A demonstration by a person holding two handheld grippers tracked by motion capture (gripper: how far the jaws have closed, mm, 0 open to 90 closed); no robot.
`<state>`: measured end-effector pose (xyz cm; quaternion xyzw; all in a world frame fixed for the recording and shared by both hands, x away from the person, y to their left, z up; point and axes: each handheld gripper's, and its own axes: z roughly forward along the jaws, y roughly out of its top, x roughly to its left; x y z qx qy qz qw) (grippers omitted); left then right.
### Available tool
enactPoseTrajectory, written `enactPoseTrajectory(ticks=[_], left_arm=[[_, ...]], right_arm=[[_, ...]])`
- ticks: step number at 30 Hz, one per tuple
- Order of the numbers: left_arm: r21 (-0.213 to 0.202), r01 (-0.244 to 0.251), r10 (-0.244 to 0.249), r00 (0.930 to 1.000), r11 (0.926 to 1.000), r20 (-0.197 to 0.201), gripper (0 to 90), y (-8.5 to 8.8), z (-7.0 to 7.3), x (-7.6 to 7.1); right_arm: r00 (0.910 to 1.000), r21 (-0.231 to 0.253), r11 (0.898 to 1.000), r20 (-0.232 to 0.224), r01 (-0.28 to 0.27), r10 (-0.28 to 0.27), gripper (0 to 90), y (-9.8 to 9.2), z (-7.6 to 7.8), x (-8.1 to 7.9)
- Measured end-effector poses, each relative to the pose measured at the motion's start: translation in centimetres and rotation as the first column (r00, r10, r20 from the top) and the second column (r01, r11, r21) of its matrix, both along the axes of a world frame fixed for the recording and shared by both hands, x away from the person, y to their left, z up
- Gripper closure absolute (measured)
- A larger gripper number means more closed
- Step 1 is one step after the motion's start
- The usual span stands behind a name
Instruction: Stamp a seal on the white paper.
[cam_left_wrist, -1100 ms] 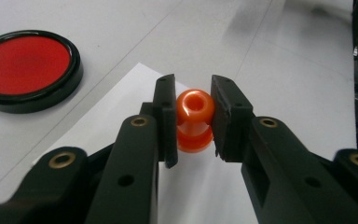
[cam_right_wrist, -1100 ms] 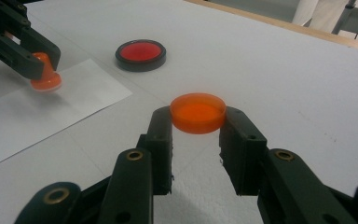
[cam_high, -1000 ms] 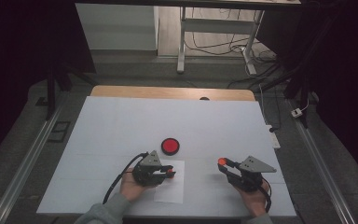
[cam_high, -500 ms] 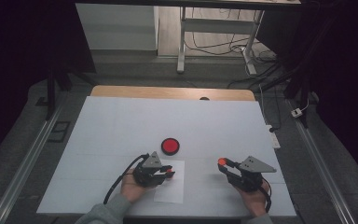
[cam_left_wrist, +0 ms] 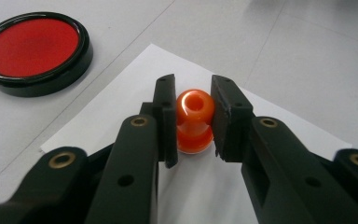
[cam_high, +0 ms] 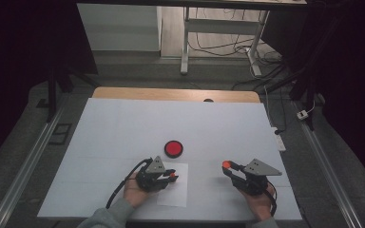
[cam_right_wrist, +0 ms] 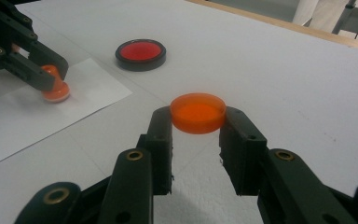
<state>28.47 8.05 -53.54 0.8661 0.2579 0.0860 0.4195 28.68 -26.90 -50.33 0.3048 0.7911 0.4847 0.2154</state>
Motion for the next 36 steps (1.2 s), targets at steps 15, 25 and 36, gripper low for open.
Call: enactPoseTrajectory(ticks=[15,25,36], left_arm=[[0.035,0.009,-0.013,0.9959,0.9993,0.089,72.9,-0.16,-0.35,-0.92],[0.028,0.016,-0.018,0.9965,0.9995,0.081,73.1,-0.06,-0.44,-0.77],[0.025,0.022,-0.023,0.9979,0.9995,0.060,73.1,-0.03,-0.40,-0.51]], right_arm=[[1.0000,0.002,1.000,-0.003,0.002,-0.002,64.7,-0.03,-0.03,-0.10],[1.0000,0.004,1.000,-0.004,0.004,-0.004,64.7,-0.07,-0.05,-0.12],[1.0000,0.003,1.000,-0.004,0.005,-0.005,64.7,-0.03,-0.08,-0.14]])
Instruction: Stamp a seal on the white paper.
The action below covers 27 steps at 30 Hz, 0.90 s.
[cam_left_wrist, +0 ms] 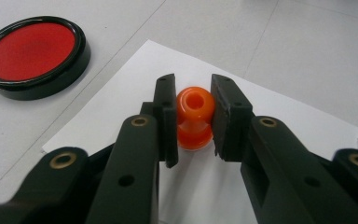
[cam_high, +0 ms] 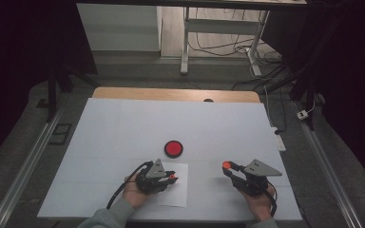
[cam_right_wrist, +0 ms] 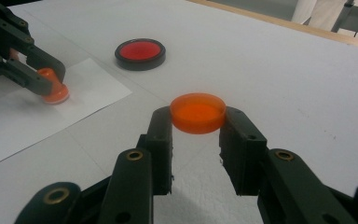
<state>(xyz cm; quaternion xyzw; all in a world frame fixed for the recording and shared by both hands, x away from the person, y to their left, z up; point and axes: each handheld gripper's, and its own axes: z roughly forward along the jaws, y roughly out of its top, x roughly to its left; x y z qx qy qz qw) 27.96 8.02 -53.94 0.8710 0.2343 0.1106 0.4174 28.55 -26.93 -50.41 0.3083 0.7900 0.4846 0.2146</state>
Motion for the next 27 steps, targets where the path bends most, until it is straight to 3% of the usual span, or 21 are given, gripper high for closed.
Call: enactPoseTrajectory(ticks=[21,27], left_arm=[[-0.003,0.013,-0.013,0.9999,0.9999,0.007,73.0,0.11,-0.11,0.05],[-0.023,0.021,-0.021,0.9997,0.9995,-0.010,72.7,0.36,-0.05,0.18]], right_arm=[[1.0000,0.004,1.000,0.003,0.007,-0.007,64.7,-0.15,0.05,-0.03],[0.9999,0.004,1.000,0.010,0.009,-0.009,64.7,-0.10,0.10,-0.11]])
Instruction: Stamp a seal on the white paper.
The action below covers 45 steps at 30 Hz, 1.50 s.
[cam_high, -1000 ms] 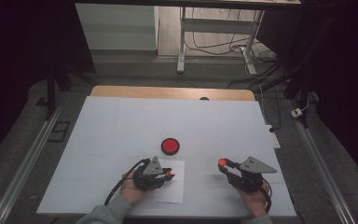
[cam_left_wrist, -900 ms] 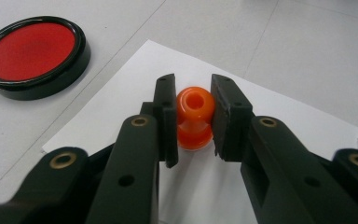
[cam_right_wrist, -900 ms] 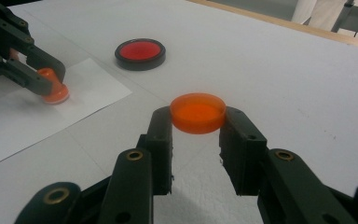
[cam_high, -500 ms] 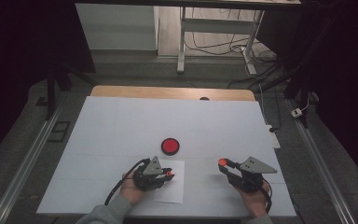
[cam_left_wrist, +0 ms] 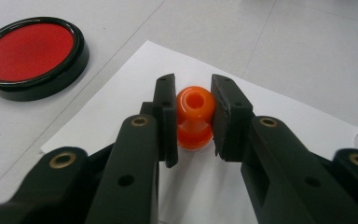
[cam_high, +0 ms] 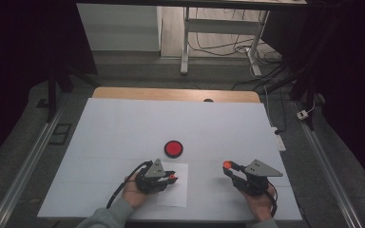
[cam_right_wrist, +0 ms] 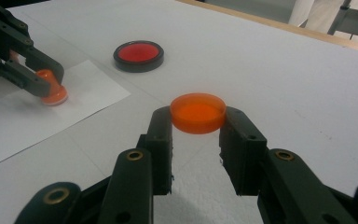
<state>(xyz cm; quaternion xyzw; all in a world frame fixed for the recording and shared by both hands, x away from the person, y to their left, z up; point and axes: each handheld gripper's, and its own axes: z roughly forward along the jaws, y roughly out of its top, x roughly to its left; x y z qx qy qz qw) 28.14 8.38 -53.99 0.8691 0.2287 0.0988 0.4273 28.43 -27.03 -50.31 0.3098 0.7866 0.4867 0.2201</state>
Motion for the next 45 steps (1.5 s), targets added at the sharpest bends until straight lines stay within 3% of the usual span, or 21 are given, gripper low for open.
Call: enactPoseTrajectory(ticks=[1,5,12,20,28,32,35,42,45], left_arm=[[-0.022,0.006,-0.006,0.9999,0.9997,-0.012,72.7,0.1,0.0,0.1],[-0.123,-0.018,0.019,0.9998,0.9922,0.007,72.7,0.8,1.0,0.2],[-0.143,-0.039,0.038,0.9993,0.9889,-0.006,72.6,1.3,1.8,0.3],[-0.192,-0.062,0.056,0.9978,0.9794,-0.036,72.4,2.1,2.8,0.4],[-0.220,-0.061,0.054,0.9978,0.9735,-0.038,72.4,2.4,3.8,0.3],[-0.245,-0.068,0.060,0.9974,0.9672,-0.040,72.4,2.9,4.5,0.4],[-0.282,-0.069,0.056,0.9970,0.9570,-0.054,72.4,3.5,5.0,0.4],[-0.310,-0.063,0.052,0.9978,0.9486,-0.042,72.3,4.3,6.3,0.4],[-0.311,-0.059,0.051,0.9981,0.9487,-0.035,72.3,4.5,6.6,0.3]], right_arm=[[1.0000,0.002,1.000,0.001,0.000,0.000,64.7,0.0,0.0,0.0],[1.0000,0.004,1.000,0.004,-0.003,0.003,64.7,-0.1,0.1,0.0],[1.0000,0.003,1.000,0.005,-0.006,0.006,64.7,0.0,0.1,0.0],[0.9999,0.001,1.000,0.005,-0.009,0.009,64.7,0.1,0.1,0.0],[0.9999,-0.002,1.000,0.000,-0.014,0.014,64.7,0.2,0.1,0.1],[0.9999,0.000,1.000,0.001,-0.015,0.015,64.7,0.2,0.1,0.1],[0.9999,0.003,1.000,0.003,-0.015,0.015,64.7,0.1,0.1,0.1],[0.9999,-0.001,1.000,-0.001,-0.014,0.014,64.7,0.2,0.1,0.1],[0.9999,-0.002,1.000,-0.002,-0.014,0.014,64.7,0.1,0.0,0.1]])
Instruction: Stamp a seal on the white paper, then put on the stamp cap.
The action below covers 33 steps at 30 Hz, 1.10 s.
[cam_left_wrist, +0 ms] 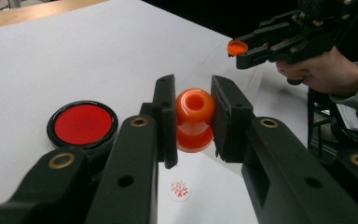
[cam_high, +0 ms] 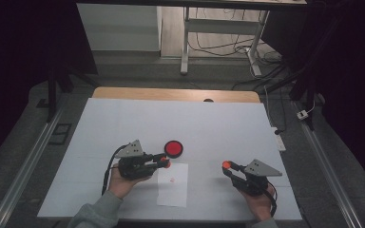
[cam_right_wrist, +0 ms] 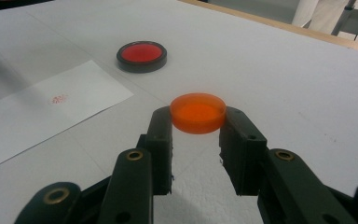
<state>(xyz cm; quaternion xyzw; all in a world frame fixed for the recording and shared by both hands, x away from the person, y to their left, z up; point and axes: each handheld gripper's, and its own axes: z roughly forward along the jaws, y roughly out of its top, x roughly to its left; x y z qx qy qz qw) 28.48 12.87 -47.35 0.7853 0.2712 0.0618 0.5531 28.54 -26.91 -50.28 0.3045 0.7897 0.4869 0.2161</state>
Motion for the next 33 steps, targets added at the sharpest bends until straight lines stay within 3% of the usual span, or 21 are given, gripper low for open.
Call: enactPoseTrajectory(ticks=[11,33], left_arm=[[0.000,0.007,-0.007,0.9999,1.0000,0.012,72.3,0.08,0.71,-0.11],[0.016,0.011,-0.012,0.9998,0.9998,0.018,72.3,-0.35,0.75,-0.24]], right_arm=[[1.0000,0.001,1.000,0.000,0.001,-0.001,64.7,-0.06,-0.01,0.01],[0.9999,0.009,1.000,0.010,-0.003,0.003,64.7,0.12,0.24,-0.20]])
